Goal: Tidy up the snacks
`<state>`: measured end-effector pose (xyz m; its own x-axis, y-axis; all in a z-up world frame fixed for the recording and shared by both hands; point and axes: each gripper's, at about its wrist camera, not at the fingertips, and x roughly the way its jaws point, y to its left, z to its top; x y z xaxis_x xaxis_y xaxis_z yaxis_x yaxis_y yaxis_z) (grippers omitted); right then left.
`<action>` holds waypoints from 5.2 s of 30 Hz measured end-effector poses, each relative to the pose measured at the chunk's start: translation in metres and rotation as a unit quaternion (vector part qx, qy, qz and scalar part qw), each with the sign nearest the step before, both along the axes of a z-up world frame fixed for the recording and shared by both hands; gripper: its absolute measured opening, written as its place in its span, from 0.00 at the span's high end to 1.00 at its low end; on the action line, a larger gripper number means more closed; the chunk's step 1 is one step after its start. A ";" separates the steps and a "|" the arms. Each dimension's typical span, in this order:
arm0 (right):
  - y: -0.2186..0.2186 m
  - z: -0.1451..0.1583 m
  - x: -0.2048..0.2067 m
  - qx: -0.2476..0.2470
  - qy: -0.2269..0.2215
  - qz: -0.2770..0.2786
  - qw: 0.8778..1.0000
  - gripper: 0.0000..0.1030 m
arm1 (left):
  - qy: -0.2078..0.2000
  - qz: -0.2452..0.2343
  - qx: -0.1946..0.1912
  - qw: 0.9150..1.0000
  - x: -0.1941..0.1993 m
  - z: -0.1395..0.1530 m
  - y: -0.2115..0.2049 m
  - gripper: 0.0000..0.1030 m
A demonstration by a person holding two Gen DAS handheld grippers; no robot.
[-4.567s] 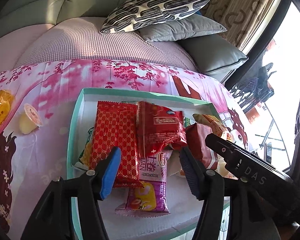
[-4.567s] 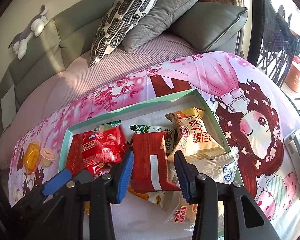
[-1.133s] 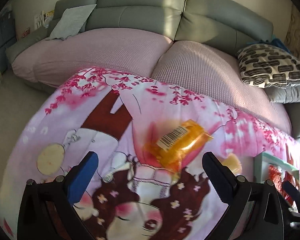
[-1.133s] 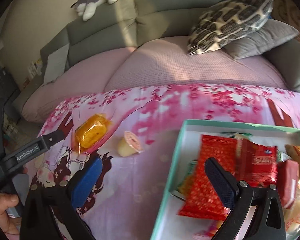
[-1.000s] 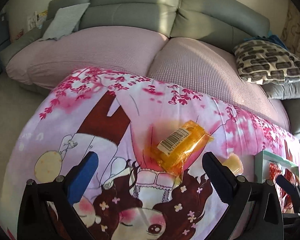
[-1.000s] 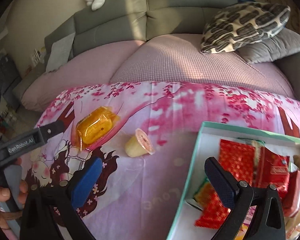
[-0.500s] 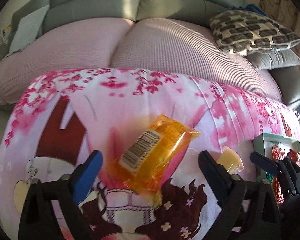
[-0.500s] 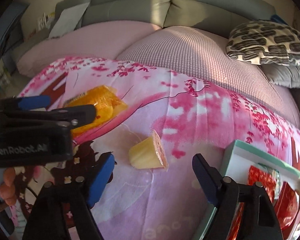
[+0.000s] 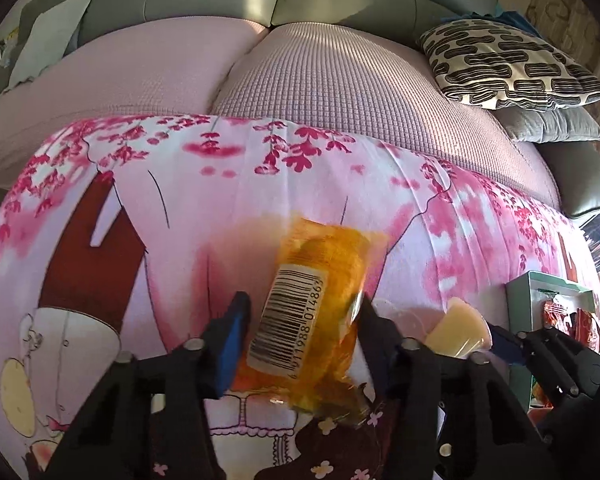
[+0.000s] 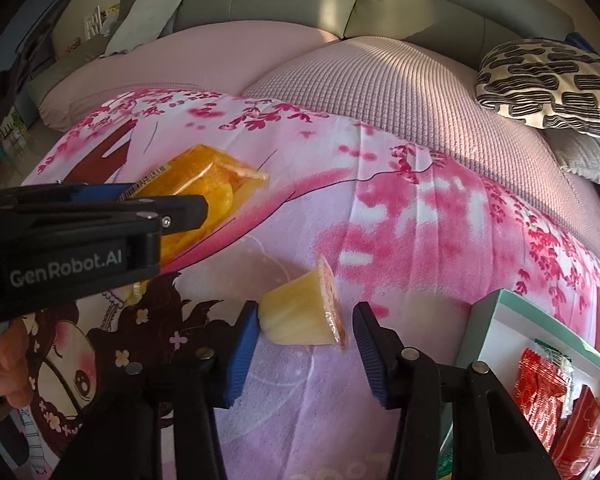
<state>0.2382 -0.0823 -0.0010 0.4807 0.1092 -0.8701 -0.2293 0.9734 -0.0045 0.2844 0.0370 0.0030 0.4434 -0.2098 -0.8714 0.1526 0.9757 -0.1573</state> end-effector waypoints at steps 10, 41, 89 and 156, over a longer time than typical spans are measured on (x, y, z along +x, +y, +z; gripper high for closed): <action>-0.009 0.004 -0.003 0.034 -0.006 -0.009 0.999 0.57 | -0.025 0.045 -0.035 0.998 -0.020 0.006 0.007 0.61; -0.063 0.060 -0.114 0.114 -0.052 -0.086 0.988 0.60 | -0.062 0.054 -0.085 0.993 -0.125 0.051 -0.031 0.61; -0.196 0.020 -0.205 0.090 -0.014 -0.266 0.960 0.60 | -0.014 -0.079 -0.060 0.995 -0.199 0.019 -0.161 0.61; -0.156 0.060 -0.221 0.036 -0.039 -0.224 0.973 0.00 | -0.049 0.081 0.167 0.981 -0.236 0.050 -0.083 0.05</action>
<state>0.0171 -0.2380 0.0593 0.5585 -0.0661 -0.8269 0.2155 0.9742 0.0677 0.0484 -0.0460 0.0525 0.5323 0.1613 -0.8311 -0.0106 0.9829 0.1840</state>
